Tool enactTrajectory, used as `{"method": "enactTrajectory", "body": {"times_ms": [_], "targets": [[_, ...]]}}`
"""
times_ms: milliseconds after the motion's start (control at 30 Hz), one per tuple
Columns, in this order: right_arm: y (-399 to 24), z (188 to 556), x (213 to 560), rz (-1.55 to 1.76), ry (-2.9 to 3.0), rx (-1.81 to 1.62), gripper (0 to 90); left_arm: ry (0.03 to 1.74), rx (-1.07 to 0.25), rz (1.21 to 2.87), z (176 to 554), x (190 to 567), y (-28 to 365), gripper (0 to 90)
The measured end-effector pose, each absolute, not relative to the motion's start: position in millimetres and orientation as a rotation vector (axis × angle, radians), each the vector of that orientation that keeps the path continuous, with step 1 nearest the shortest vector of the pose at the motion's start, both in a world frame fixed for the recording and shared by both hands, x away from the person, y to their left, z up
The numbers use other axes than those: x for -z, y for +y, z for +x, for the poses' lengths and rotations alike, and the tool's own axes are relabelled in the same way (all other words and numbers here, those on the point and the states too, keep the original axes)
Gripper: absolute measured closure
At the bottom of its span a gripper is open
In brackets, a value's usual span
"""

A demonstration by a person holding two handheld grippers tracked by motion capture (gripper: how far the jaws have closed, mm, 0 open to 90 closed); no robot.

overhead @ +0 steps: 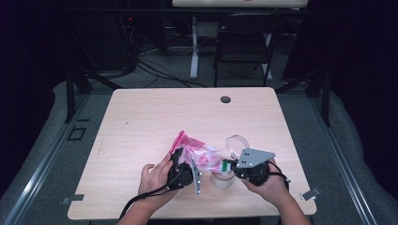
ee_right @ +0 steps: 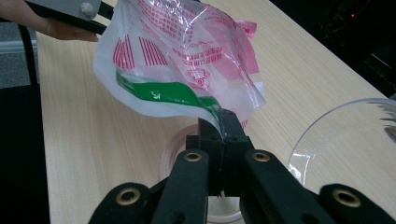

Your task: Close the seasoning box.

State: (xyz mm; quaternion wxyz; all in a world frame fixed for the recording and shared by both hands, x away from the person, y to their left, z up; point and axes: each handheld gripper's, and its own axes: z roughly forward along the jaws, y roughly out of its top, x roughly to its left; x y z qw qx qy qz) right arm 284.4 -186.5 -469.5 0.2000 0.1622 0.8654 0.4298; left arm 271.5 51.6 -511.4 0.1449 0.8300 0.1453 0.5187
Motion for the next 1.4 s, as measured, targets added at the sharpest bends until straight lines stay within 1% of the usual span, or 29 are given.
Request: {"method": "enactTrajectory", "body": {"times_ms": [700, 1067, 1200, 1267, 1400], "targets": [[-184, 283, 469, 0.444, 2.42, -1.215, 90.0, 0.52, -1.351, 2.391, 272, 521, 52, 68.4], [-181, 282, 469, 0.442, 2.422, -1.21, 89.6, 0.548, -1.303, 2.387, 272, 528, 53, 69.4], [-181, 282, 469, 0.44, 2.425, -1.216, 88.5, 0.564, -1.277, 2.386, 273, 529, 54, 70.5], [-180, 282, 470, 0.443, 2.427, -1.227, 87.5, 0.594, -1.236, 2.367, 274, 531, 56, 70.9], [-180, 284, 472, 0.46, 2.422, -1.248, 80.9, 0.634, -1.166, 2.352, 275, 535, 57, 71.5]]}}
